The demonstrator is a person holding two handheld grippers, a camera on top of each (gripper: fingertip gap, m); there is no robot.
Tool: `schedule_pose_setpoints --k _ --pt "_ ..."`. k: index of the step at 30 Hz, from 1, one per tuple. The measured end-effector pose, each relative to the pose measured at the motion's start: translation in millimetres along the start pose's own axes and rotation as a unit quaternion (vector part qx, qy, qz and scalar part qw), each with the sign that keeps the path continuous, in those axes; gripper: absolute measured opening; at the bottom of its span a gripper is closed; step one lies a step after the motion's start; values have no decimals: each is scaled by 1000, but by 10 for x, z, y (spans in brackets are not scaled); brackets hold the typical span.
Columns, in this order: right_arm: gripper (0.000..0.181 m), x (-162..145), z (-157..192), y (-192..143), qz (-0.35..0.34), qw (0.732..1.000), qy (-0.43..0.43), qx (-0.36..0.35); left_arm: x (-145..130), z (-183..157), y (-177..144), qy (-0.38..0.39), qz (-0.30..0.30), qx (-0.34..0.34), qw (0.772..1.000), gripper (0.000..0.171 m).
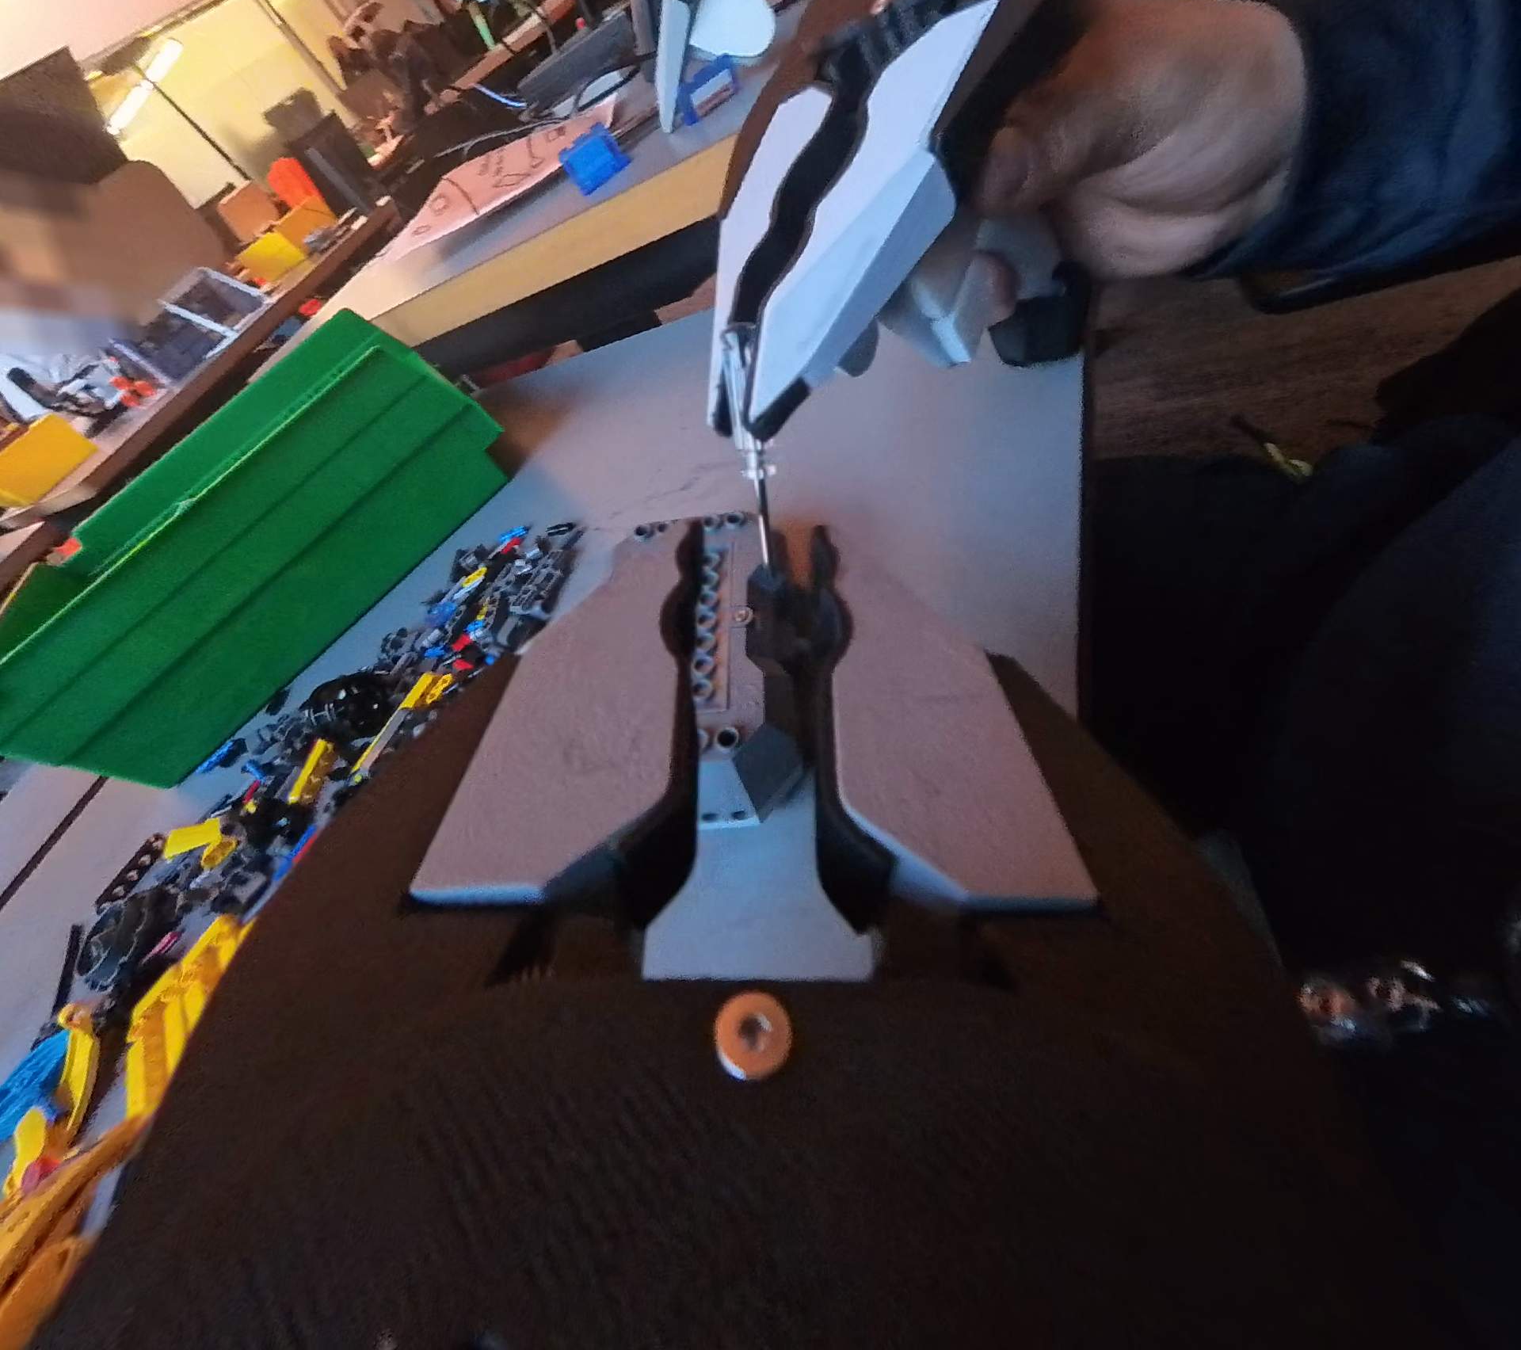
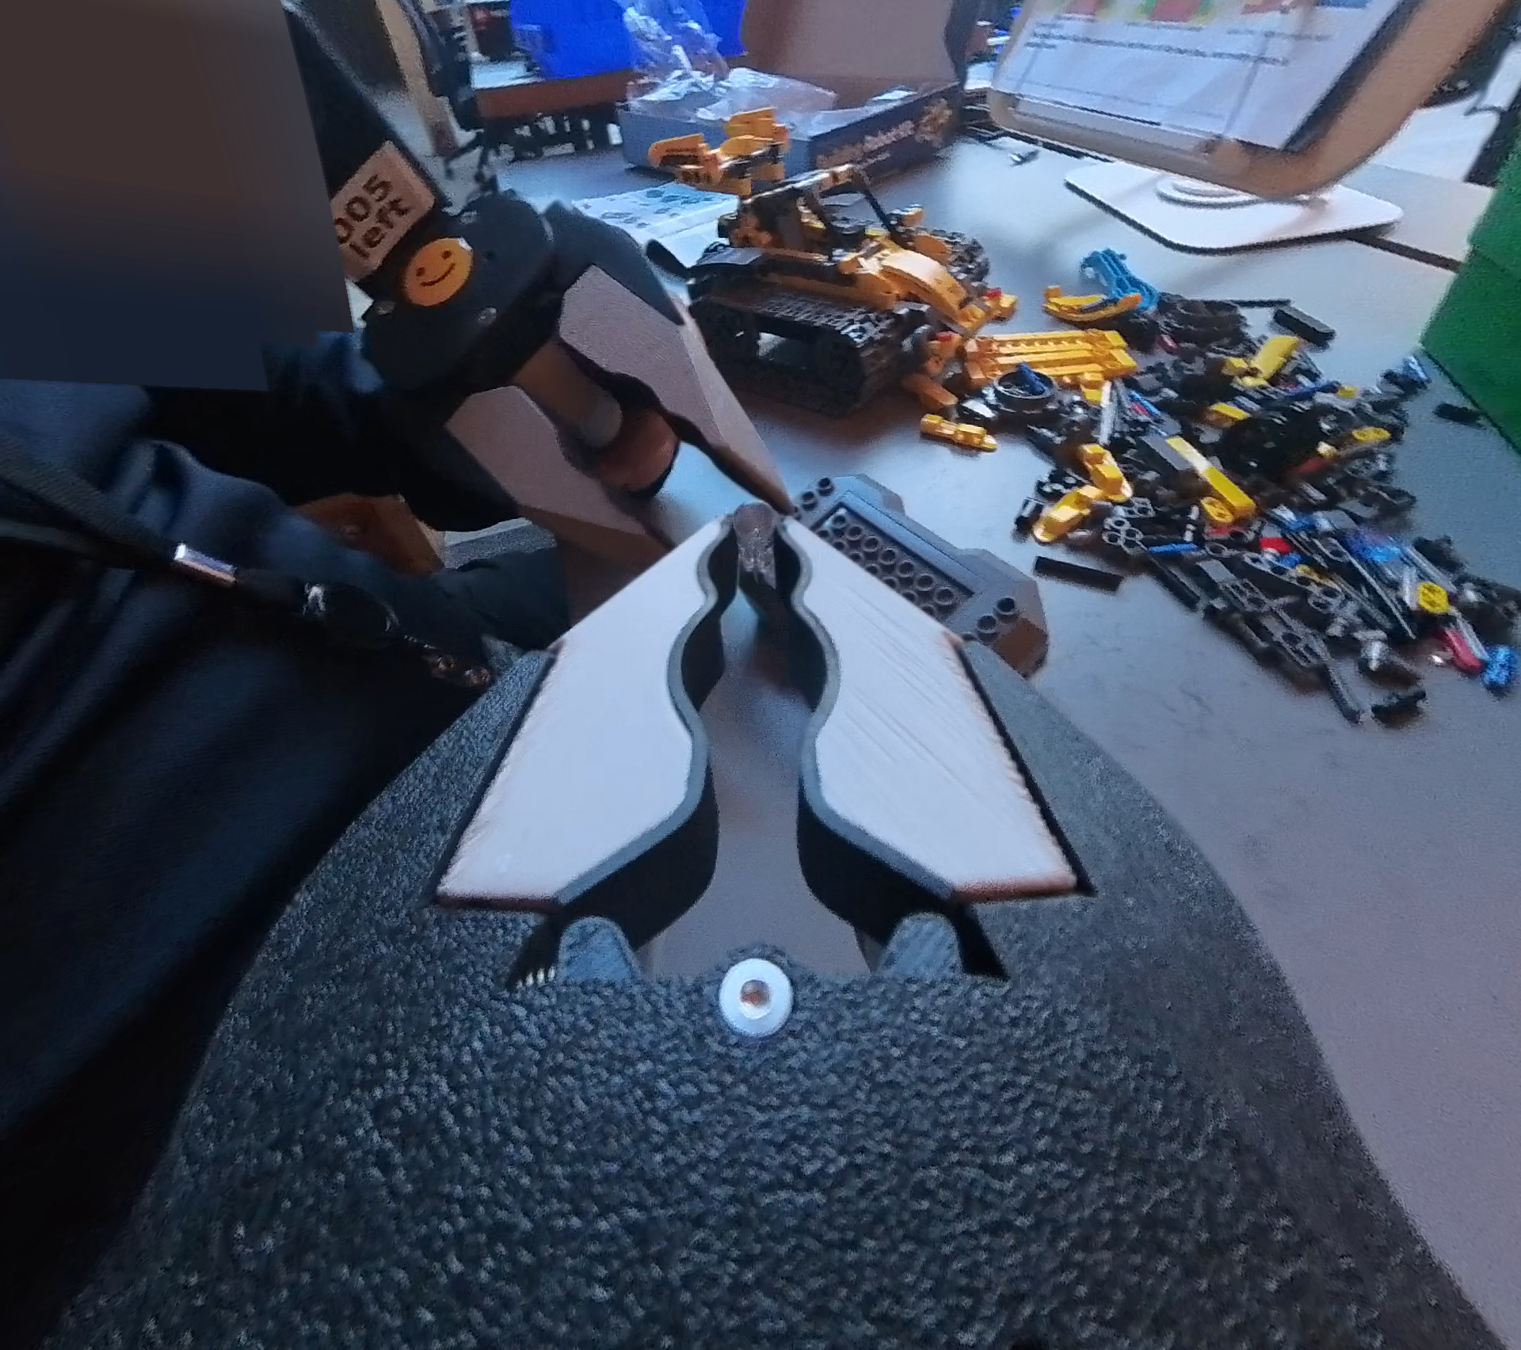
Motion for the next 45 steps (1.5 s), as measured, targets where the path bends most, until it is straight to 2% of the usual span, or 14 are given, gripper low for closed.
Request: schedule_pose_setpoints --k 4,8,10,21,27,31,45 --pt "8 -62 -120 2 17 999 41 -18 17 152 -20 -36 -8 37 999 50" --pt "8 -141 -155 40 56 997 31 -35 -188 313 -3 -69 72 61 993 64" --pt "8 -137 -138 67 58 998 24 -31 -237 342 9 -91 91 51 990 70" --pt "8 -103 -116 69 44 999 11 -20 -469 362 112 -144 182 7 973 70" --pt "8 -65 -29 53 32 999 -2 -12 -483 307 55 -132 183 -33 974 70" --pt "8 -42 4 48 24 1000 1 -5 -495 289 -2 -104 179 -38 978 70" --pt "8 -74 31 109 39 999 7 10 -502 285 4 -96 179 -41 978 72"
Point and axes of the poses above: each gripper's, where its closed fingertips meet, y out along the fingers, x out of its top, z = x × y across the jaws, the point moved 3 cm from there along -y, back along the fingers, and after that the axes turned 14 degrees about -y, right-handed, at the moved point
